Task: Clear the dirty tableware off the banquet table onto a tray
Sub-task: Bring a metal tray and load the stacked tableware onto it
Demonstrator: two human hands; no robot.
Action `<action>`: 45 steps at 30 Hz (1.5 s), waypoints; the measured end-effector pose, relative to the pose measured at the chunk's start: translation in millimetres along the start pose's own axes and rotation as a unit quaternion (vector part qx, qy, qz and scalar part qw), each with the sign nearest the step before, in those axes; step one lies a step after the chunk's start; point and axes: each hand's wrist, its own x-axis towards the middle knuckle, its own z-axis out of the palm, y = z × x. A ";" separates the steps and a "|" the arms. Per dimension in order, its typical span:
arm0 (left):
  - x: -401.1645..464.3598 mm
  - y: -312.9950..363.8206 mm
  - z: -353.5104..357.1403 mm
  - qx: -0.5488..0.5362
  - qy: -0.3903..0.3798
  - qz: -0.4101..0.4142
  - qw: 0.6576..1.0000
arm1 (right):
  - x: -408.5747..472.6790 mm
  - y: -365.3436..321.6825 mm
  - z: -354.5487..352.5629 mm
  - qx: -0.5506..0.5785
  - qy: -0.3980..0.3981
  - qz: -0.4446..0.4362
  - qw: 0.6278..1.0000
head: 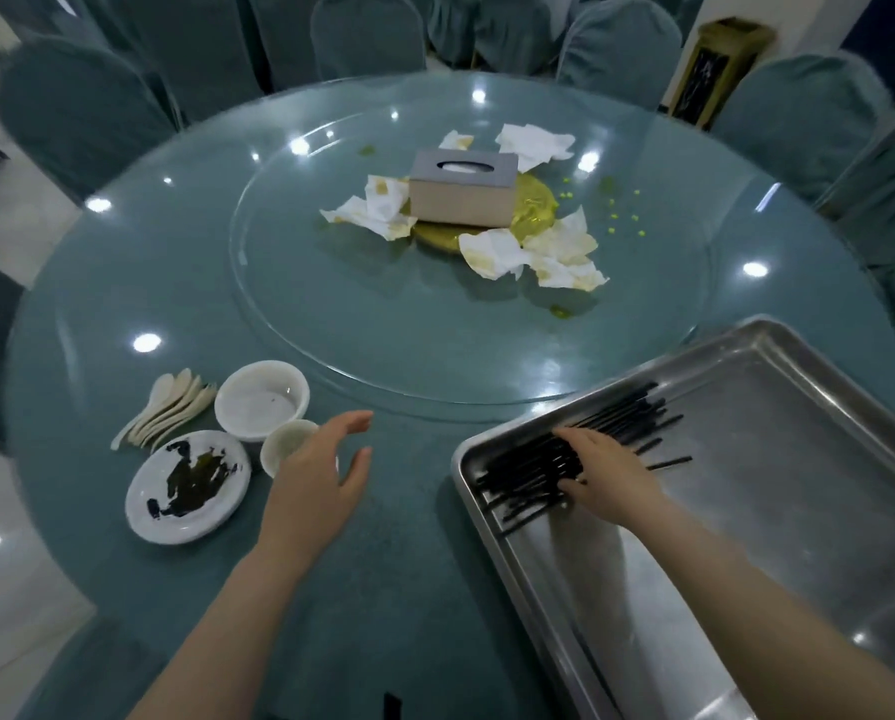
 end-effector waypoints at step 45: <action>96.6 -185.4 -50.9 -0.083 -0.119 -0.333 0.932 | -6.0 -225.5 40.3 0.493 0.187 0.163 0.834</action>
